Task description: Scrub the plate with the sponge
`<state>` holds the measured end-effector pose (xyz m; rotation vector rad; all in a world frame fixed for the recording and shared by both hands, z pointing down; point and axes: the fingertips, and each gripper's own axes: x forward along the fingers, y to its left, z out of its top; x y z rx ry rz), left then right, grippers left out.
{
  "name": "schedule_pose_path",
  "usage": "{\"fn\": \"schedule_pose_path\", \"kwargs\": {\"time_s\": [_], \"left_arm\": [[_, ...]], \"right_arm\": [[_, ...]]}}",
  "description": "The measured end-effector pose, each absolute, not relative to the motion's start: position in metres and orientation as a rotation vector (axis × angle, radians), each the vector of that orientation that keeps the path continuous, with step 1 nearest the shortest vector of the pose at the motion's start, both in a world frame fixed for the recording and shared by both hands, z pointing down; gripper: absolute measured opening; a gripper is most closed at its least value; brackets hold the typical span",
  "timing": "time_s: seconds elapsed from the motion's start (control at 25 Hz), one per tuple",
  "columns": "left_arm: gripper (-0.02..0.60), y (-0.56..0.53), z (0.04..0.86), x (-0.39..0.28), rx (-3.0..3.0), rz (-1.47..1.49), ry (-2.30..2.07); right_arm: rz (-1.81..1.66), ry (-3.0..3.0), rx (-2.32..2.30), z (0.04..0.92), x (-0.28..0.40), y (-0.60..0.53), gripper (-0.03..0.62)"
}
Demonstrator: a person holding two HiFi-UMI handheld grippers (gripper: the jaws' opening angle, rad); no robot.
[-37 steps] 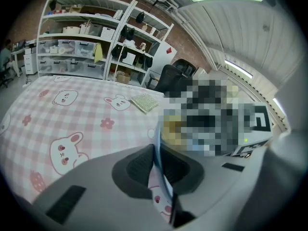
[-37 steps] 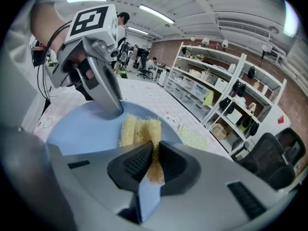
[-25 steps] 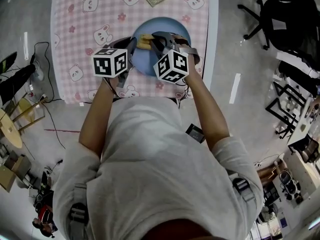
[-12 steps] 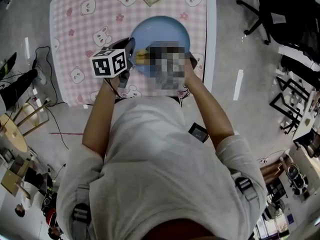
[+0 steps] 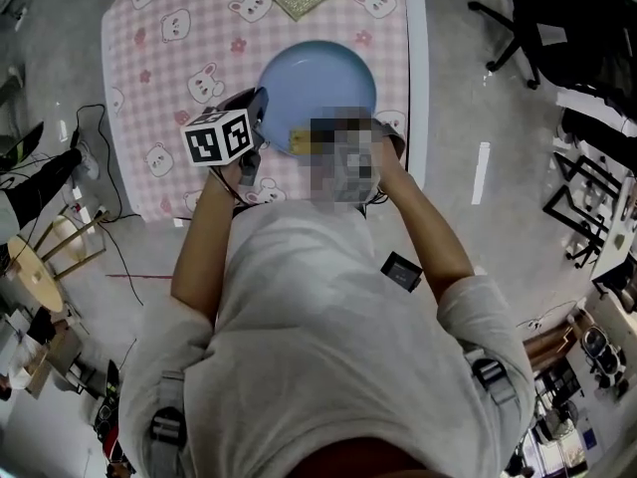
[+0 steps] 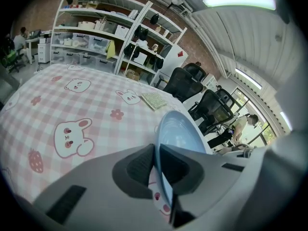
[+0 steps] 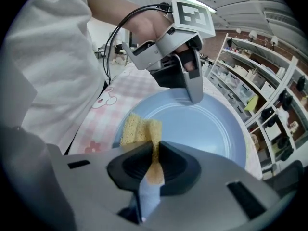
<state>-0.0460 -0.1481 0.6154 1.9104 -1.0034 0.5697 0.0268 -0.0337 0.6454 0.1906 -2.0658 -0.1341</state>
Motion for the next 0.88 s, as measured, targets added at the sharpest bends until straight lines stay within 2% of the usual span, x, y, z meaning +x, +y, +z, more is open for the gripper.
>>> {"fn": "schedule_pose_path", "kwargs": {"time_s": [0.32,0.88], "left_arm": [[0.040,-0.139,0.620,-0.045,1.897,0.580,-1.007],[0.040,-0.145,0.618,-0.045,1.901,0.588,-1.033]], "right_arm": [[-0.068,-2.009,0.214,0.659,0.060,-0.026,0.044],[0.047,-1.958,0.472,0.663,0.112,-0.089,0.044]]}}
